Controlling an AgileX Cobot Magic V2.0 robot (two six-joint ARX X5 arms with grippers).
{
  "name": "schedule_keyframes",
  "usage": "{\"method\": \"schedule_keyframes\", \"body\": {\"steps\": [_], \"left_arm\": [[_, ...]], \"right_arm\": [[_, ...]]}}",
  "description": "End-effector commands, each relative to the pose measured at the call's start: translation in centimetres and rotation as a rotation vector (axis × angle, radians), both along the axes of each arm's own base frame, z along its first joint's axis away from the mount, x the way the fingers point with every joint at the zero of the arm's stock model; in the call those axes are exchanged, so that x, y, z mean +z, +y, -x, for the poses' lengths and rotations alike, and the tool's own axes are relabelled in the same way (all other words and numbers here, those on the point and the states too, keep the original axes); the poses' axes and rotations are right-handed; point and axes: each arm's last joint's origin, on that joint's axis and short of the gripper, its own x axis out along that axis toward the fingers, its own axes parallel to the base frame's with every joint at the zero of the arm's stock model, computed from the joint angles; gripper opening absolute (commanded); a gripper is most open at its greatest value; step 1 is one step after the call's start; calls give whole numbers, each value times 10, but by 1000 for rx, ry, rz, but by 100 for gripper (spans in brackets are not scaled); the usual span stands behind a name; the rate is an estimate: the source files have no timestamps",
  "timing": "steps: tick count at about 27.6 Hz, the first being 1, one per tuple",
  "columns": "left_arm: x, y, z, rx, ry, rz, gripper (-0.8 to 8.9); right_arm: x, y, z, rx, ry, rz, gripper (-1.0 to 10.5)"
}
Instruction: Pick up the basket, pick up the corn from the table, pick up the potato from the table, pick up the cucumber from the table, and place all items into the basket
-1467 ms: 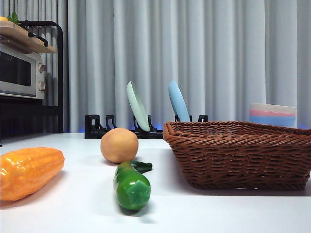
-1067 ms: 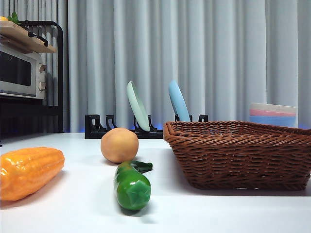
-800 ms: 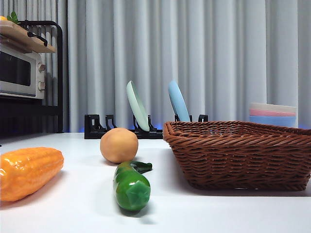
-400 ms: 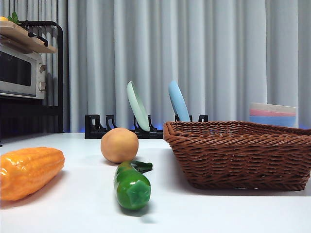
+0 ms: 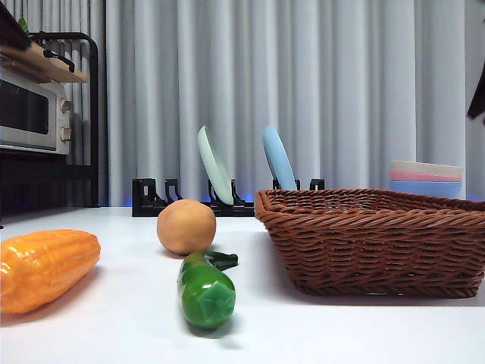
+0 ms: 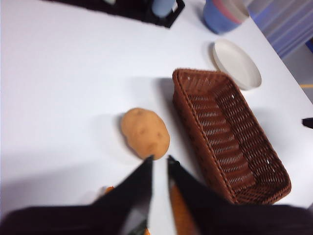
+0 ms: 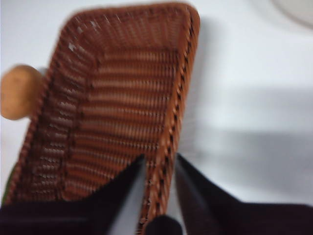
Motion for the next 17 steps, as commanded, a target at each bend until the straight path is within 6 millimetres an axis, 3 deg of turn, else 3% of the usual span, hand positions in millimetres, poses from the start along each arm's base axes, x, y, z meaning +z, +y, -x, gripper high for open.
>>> {"method": "schedule_keyframes", "body": {"steps": [1, 10, 14, 15, 17], "left_arm": [[-2, -2, -4, -31, 4, -11, 354], [-10, -9, -13, -46, 56, -16, 351], [-12, -11, -16, -24, 63, -44, 351], [-13, -11, -16, -19, 62, -52, 351], [-12, -11, -17, -10, 50, -61, 351]], "right_arm": [[-7, 1, -8, 21, 19, 14, 447], [-42, 8, -47, 33, 88, 7, 441], [-73, 17, -65, 70, 180, -25, 436], [-79, 19, -68, 86, 199, -43, 415], [-89, 22, -73, 85, 214, -37, 183]]}}
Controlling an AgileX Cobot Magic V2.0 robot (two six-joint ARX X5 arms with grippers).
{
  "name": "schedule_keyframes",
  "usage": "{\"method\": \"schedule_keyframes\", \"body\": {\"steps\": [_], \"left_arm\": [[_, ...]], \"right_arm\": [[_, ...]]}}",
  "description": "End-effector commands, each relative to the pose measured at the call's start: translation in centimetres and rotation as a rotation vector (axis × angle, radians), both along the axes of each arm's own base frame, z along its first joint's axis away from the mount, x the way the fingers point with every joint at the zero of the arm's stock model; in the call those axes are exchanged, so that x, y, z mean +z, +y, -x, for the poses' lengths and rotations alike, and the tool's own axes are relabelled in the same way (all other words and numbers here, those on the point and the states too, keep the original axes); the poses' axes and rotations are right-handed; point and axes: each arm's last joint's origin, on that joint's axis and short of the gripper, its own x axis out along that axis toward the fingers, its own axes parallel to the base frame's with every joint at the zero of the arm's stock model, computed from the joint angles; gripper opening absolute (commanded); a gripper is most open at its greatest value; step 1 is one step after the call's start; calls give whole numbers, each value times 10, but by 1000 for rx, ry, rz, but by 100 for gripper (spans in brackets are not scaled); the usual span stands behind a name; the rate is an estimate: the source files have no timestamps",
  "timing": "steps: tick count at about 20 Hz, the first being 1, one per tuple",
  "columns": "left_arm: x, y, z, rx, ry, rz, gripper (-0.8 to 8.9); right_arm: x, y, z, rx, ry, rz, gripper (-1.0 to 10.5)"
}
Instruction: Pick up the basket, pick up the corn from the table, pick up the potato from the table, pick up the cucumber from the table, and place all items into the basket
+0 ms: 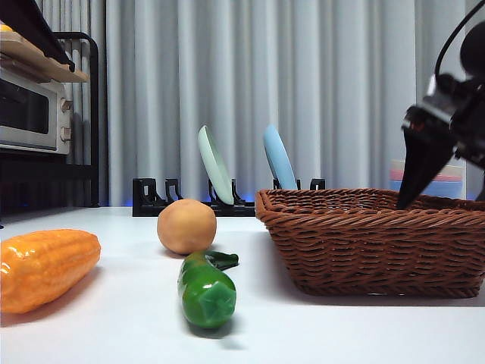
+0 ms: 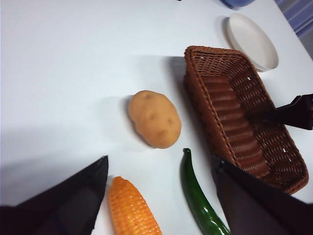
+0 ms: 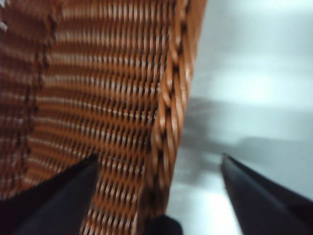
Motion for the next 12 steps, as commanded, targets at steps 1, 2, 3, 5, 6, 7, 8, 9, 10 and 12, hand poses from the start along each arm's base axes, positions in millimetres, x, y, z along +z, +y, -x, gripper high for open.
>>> {"method": "schedule_keyframes", "body": {"steps": [1, 2, 3, 5, 6, 7, 8, 9, 10, 12], "left_arm": [[2, 0, -2, 4, -31, -14, 351], [3, -1, -2, 1, -37, -15, 351], [3, -1, -2, 1, -40, -15, 351], [2, -1, -5, 0, -42, -14, 351], [1, -2, -7, -5, -44, -14, 353], [0, -5, -9, -17, -44, -14, 371], [-2, -8, -12, -32, -41, -14, 414], [-4, -12, -16, -49, -38, -13, 415], [-8, -17, -21, -68, -33, -11, 415], [-15, -29, -32, -87, -22, -12, 415]], "right_arm": [[-4, 2, -4, -5, -1, 4, 65], [-4, 2, -4, -5, -4, 4, -22], [-3, 2, -5, -15, -2, 0, -11], [4, 2, -7, -40, -3, -13, -11], [10, 2, -8, -52, -11, -21, -11], [17, 2, -8, -56, -19, -24, -11], [26, 3, -8, -54, -31, -29, -11], [37, 3, -8, -56, -40, -33, -11], [49, 5, -9, -53, -53, -35, -11], [74, 5, -10, -51, -87, -39, -11]]}}
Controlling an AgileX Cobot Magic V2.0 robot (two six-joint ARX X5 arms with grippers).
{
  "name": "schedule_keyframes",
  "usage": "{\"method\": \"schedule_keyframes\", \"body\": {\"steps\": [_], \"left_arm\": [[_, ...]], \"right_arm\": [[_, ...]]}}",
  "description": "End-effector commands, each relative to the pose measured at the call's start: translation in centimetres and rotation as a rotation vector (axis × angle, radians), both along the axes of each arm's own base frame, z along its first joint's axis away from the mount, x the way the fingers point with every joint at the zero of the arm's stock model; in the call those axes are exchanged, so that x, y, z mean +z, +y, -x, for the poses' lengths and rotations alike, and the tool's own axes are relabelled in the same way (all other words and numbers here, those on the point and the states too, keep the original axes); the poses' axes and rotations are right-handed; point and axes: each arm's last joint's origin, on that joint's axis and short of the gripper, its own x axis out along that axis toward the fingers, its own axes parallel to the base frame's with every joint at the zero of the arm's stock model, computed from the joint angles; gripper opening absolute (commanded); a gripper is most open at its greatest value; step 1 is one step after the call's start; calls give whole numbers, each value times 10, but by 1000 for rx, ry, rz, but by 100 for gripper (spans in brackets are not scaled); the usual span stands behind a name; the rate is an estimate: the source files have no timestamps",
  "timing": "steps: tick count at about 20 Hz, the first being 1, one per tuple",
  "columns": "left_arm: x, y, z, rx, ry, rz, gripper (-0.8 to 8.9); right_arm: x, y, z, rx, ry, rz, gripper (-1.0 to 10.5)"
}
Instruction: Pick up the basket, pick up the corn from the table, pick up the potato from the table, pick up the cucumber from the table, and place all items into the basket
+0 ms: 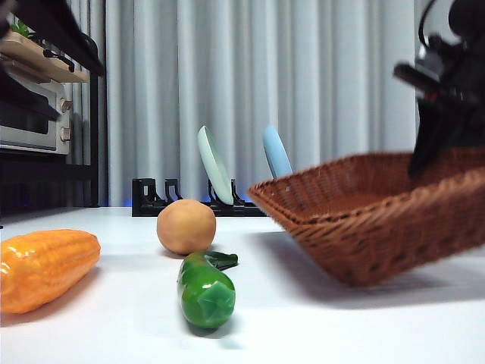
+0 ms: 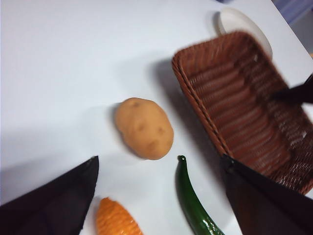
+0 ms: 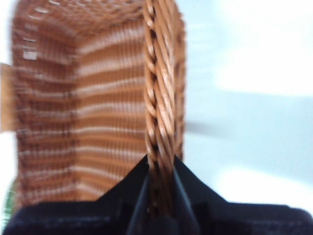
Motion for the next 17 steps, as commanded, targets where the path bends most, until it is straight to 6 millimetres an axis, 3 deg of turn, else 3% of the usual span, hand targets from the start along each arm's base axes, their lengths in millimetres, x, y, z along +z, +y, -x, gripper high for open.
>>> {"method": "schedule_keyframes", "body": {"steps": [1, 5, 6, 9, 13, 17], "left_arm": [[-8, -14, -13, -3, 9, -14, 415], [-24, -44, -34, -6, 62, -83, 453], [-27, -52, -42, -2, 80, -102, 496], [-34, -73, -67, -23, 148, -147, 503], [-43, -92, -95, 14, 217, -255, 503], [-62, -104, -110, 22, 305, -259, 503]], "right_arm": [[33, 1, -2, 1, -70, -20, -11], [80, 1, -2, 2, -186, -32, -11], [89, 1, -2, 2, -208, -34, -11], [109, 1, -1, 3, -250, -38, -11], [117, 1, -1, 4, -275, -38, -11], [117, 1, -1, 10, -280, -33, -11]]}}
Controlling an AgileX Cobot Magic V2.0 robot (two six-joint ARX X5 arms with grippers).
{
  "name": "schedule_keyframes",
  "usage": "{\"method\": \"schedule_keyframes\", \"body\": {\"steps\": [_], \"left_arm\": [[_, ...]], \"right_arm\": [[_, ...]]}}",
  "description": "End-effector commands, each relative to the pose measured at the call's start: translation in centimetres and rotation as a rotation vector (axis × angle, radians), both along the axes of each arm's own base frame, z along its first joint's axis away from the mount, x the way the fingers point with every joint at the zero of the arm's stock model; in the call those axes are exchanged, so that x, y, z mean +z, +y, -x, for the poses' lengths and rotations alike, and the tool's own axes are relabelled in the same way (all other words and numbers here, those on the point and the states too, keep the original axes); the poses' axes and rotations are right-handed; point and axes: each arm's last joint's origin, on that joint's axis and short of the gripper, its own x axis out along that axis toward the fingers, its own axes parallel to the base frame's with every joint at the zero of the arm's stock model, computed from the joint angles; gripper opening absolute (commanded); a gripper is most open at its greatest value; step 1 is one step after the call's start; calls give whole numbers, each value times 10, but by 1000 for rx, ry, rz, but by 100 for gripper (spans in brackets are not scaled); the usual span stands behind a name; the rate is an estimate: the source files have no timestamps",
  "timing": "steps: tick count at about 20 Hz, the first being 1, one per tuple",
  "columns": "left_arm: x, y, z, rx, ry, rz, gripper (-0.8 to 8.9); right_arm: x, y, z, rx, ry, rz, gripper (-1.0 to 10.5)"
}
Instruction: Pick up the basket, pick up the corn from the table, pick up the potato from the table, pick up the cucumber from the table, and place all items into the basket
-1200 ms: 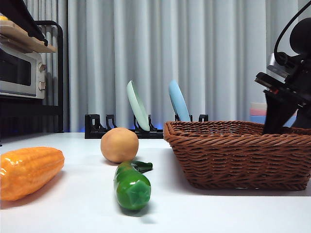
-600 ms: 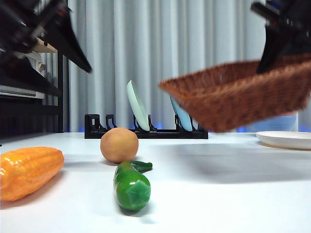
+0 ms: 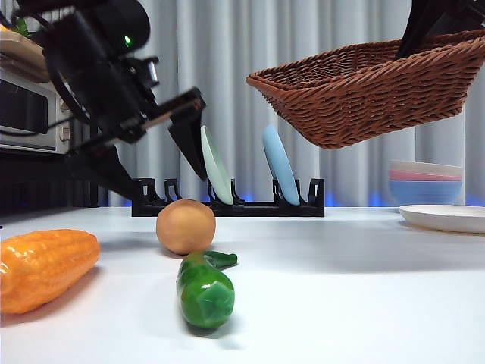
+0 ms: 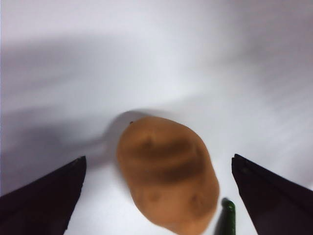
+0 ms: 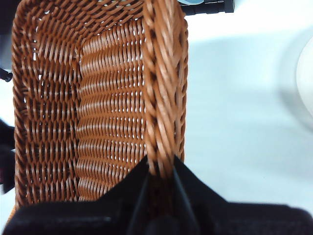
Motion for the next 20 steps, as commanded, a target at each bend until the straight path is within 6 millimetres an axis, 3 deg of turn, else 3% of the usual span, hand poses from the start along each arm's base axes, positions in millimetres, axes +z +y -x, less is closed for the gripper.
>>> {"method": "schedule_keyframes", "body": {"steps": [1, 7, 13, 14, 16, 18, 20], "left_arm": [[-16, -6, -2, 8, 61, -9, 503], [-27, -21, -4, 1, 59, 12, 502], [-56, -28, -8, 3, 134, -30, 493], [-56, -28, -8, 3, 131, -30, 427], [-54, -30, -8, -28, 108, -33, 22], [-50, -29, -7, -62, 80, -47, -8], [-29, -25, -1, -70, 33, -56, -8]], "right_arm": [[6, 1, 1, 10, -32, -6, -11], [6, 1, 0, 10, -37, -4, -11], [6, 1, 1, 10, -34, -3, -11], [6, 1, 1, 9, -33, -4, -11], [6, 1, 1, 9, -32, -3, -11], [6, 1, 1, 9, -31, -4, -11], [5, 1, 1, 9, -30, -4, -11]]}}
